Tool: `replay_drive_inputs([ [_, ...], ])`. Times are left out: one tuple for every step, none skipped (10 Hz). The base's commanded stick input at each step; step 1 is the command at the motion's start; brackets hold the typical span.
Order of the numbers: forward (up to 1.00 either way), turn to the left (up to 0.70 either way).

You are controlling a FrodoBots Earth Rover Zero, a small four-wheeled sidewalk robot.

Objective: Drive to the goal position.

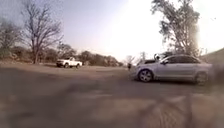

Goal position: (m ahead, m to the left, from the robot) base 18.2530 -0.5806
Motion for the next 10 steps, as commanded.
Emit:
replay_drive_inputs([
  [0.7, 0.0],
  [0.7, 0.0],
  [0.7, 0.0],
  [0.7, 0.0],
  [0.7, 0.0],
  [0.7, 0.0],
  [0.7, 0.0],
  [0.7, 0.0],
  [0.7, 0.0],
  [0.7, 0.0],
])
